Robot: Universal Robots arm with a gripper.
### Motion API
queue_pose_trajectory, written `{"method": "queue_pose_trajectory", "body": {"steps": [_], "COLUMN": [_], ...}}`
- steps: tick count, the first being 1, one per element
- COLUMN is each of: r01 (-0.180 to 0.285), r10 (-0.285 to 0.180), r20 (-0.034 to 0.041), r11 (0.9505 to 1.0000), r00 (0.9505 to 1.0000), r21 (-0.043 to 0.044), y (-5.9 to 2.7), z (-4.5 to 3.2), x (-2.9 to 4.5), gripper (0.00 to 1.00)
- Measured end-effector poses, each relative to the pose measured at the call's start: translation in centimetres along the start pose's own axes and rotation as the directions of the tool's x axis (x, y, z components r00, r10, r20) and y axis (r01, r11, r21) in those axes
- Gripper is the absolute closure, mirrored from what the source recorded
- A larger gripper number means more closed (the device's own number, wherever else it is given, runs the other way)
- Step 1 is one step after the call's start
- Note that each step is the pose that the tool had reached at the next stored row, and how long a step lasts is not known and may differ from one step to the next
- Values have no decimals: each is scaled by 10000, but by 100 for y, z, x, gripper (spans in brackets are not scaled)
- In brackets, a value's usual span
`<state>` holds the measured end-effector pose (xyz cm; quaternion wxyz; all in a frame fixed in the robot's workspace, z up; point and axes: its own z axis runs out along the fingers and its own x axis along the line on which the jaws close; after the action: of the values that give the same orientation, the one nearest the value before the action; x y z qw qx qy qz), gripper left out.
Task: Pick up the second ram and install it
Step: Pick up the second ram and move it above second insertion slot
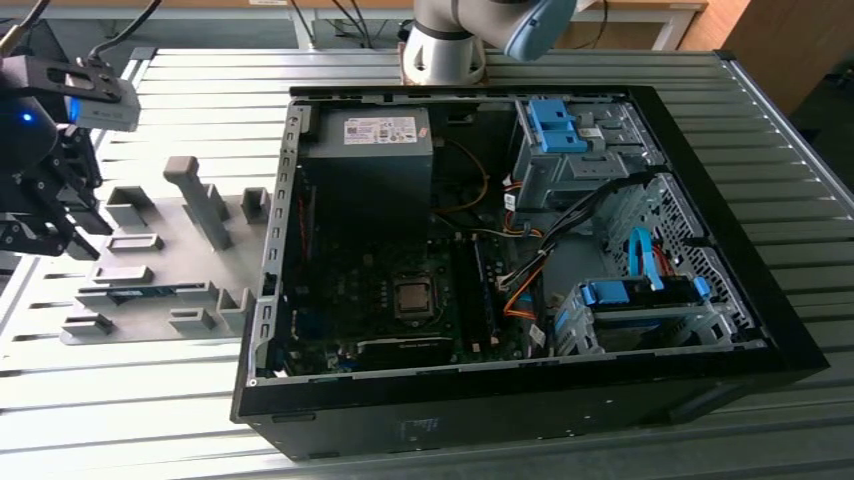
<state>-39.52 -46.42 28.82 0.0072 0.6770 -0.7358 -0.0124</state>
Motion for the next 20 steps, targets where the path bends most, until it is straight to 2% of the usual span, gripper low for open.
{"method": "queue_pose_trajectory", "body": {"steps": [1, 4, 13, 20], "r01": [5, 18, 53, 53], "r10": [-5, -18, -53, -53], "r20": [5, 13, 15, -1], "r11": [10000, 10000, 10000, 10000], "r00": [10000, 10000, 10000, 10000], "r21": [36, 75, 74, 77], "y": [-2, -3, -7, -8], "z": [12, 51, 211, 240], "x": [1, 3, 5, 8], "gripper": [64, 64, 64, 64]}}
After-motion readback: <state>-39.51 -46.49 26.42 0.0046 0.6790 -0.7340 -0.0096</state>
